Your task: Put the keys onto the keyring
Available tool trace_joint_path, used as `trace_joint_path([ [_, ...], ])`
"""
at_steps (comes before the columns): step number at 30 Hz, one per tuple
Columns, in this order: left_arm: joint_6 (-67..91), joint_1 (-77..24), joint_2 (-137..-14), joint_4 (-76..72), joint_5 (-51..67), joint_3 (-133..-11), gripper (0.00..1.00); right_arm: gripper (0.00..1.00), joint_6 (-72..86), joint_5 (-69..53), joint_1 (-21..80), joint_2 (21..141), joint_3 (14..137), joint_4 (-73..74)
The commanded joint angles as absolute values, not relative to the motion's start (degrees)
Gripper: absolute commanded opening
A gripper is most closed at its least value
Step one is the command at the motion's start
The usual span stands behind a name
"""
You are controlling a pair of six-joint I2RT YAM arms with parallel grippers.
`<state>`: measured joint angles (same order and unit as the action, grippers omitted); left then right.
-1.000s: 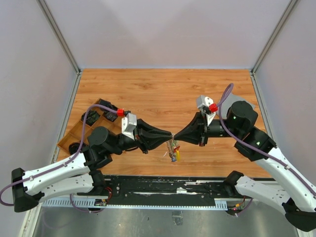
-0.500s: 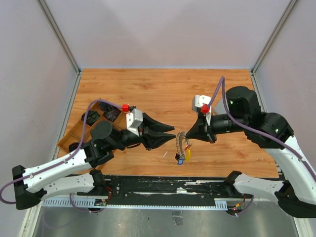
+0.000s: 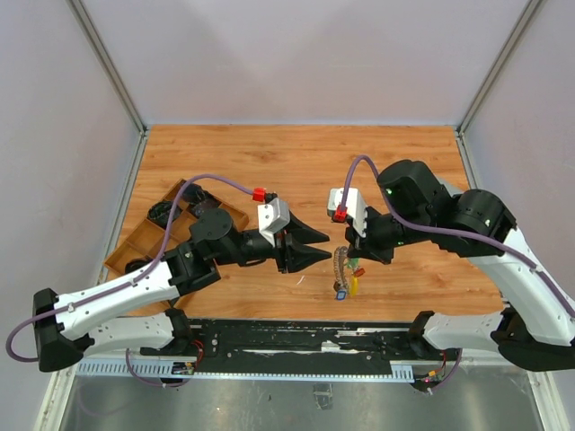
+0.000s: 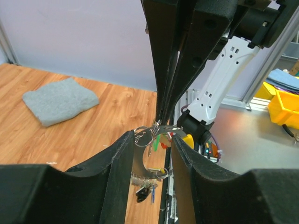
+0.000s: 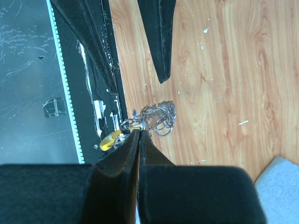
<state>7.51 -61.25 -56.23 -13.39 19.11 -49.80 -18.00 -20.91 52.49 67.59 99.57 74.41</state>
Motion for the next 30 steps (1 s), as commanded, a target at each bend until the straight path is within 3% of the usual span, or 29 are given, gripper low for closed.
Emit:
trace_joint_path([
  [1, 5.36, -61.22, -57.64, -12.09, 22.9, -53.09, 0.43, 0.01, -20.97, -19.85, 54.32, 65.72, 99.14, 71.91],
  [14, -0.44, -65.18, -60.47, -6.62, 19.6, -56.87, 0.44, 0.01, -26.42, -9.1, 65.26, 67.73, 100.32, 72.22],
  [30, -4.84, -66.0, -60.64, -0.55, 17.9, -58.44, 0.39, 0.0, -26.46, -8.89, 66.35, 67.92, 101.49, 72.38],
])
